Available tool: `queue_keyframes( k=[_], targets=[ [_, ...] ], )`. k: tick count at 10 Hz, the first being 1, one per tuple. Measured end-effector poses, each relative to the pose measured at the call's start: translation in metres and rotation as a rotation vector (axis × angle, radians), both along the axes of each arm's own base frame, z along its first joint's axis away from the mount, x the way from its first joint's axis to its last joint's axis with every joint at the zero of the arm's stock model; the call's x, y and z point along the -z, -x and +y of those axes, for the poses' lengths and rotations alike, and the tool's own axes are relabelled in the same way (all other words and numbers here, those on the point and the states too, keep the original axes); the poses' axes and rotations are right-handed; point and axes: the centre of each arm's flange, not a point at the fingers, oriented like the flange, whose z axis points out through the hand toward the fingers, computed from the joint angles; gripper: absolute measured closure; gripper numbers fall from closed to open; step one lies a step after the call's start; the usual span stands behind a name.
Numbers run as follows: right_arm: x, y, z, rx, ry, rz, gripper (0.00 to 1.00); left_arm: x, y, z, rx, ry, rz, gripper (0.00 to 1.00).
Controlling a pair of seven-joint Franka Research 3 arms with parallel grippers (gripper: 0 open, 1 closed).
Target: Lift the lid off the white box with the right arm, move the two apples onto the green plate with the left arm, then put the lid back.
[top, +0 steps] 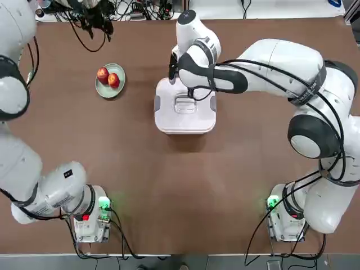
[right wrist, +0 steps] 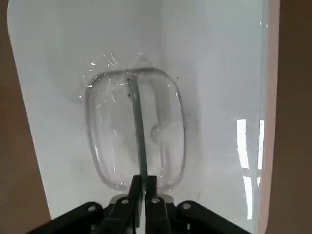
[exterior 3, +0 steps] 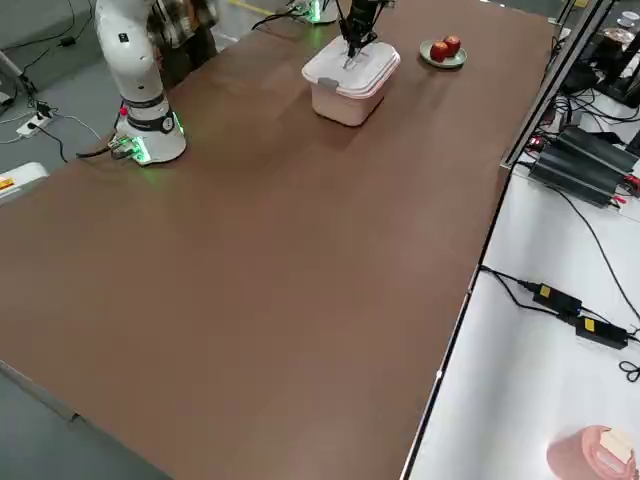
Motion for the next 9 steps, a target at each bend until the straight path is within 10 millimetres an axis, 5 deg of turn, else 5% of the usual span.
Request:
queue_keyframes(
  k=[4,9],
  targets=[
    [0.003,-0.003,0.001,-0.019,0.003,-0.006,0.94,-0.072,0.010,0.005,0.008,-0.017,-0.011,0.01],
    [0.008,-0.012,0.003,-0.016,0.013,-0.018,0.94,-0.187,0.071,0.025,0.071,-0.023,0.072,0.01]
  ],
)
